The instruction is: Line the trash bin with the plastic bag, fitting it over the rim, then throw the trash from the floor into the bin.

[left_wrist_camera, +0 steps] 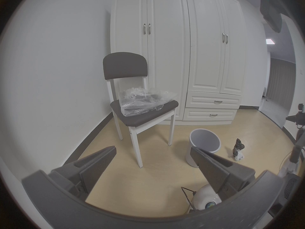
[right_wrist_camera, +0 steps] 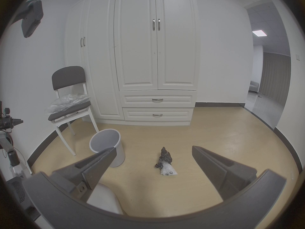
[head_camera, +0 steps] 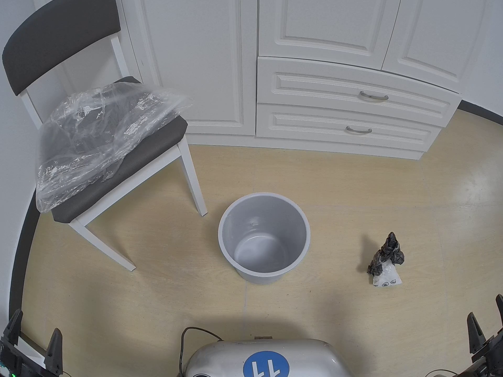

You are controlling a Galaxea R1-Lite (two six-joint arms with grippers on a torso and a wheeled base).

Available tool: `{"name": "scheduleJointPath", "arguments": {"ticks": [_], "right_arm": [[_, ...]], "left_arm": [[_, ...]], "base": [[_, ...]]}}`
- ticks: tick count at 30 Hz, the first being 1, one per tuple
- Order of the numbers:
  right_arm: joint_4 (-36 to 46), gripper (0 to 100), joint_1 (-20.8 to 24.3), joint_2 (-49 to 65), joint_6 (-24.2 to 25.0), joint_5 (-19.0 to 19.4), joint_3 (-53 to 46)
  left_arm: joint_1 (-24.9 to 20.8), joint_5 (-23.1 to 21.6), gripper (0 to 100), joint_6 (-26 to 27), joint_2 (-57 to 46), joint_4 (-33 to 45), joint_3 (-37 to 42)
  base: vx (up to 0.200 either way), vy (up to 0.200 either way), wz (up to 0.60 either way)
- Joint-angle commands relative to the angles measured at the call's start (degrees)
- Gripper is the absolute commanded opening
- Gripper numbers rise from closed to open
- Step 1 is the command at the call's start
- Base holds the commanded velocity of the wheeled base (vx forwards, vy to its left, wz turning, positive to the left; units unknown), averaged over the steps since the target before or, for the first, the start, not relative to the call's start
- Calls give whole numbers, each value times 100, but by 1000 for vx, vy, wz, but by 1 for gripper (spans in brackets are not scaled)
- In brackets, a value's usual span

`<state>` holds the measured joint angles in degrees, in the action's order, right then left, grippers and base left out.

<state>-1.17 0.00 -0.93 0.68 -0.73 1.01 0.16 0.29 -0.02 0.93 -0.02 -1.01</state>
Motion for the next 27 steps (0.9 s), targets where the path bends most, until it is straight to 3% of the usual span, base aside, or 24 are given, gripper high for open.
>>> {"name": "scheduleJointPath", "arguments": {"ticks": [1, 11, 23, 25, 27], "right_arm": [[-6, 100, 0, 93, 2, -6, -101], [12, 100, 0, 93, 37, 12, -101], [3, 100, -9, 93, 20, 3, -101], [20, 100, -18, 93, -59, -15, -101], [29, 100, -18, 93, -552, 240, -101]], "left_arm": [[2, -3, 100, 20, -84, 2, 101], [2, -3, 100, -165, -75, -15, 101], [19, -3, 100, 55, -93, -6, 101], [19, -64, 100, 213, -93, -24, 101], [19, -275, 100, 389, -93, -33, 101]], "base": [[0, 0, 0], [0, 0, 0], [0, 0, 0], [0, 0, 0], [0, 0, 0]]}}
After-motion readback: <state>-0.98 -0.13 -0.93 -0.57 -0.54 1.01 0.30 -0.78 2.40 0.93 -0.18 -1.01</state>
